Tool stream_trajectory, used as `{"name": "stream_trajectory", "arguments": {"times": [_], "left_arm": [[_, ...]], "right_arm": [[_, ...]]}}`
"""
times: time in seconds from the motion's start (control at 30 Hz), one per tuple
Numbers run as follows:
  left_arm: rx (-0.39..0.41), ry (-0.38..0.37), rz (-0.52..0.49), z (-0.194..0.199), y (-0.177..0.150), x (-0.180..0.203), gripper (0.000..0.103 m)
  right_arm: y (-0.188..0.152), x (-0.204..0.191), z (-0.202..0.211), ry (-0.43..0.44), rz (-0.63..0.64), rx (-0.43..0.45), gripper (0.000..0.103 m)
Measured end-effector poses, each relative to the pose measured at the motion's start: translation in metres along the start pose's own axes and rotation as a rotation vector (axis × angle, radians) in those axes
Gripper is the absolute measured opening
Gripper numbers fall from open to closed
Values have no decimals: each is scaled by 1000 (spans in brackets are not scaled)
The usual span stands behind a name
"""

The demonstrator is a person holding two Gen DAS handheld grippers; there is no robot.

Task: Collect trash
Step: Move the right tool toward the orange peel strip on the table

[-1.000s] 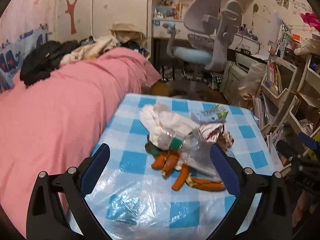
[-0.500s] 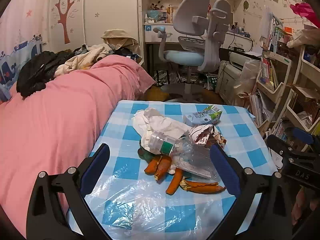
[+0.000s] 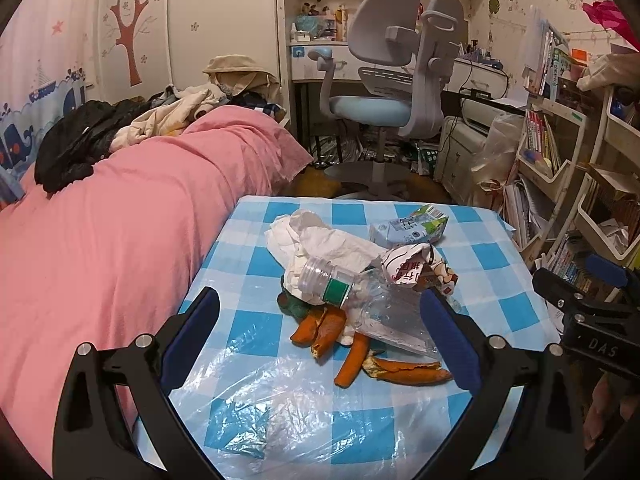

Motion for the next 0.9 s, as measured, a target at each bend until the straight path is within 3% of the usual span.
{"name": "stream_trajectory", "arguments": {"times": [0.9], "left_arm": [[-16,0,2,-3,-6,-3,97]], "right_arm": [[-3,-5,-2,14,8,-15,98]]}}
Point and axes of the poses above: each gripper's, at about its wrist camera, not at the fingertips, and z roughly against the way its jaws point, x to its right, y to its top, the point moved 7 cm from there along -z, roughly the way its jaws point, and after that the axes turned 14 degrees about -z, right-handed, at the moved point
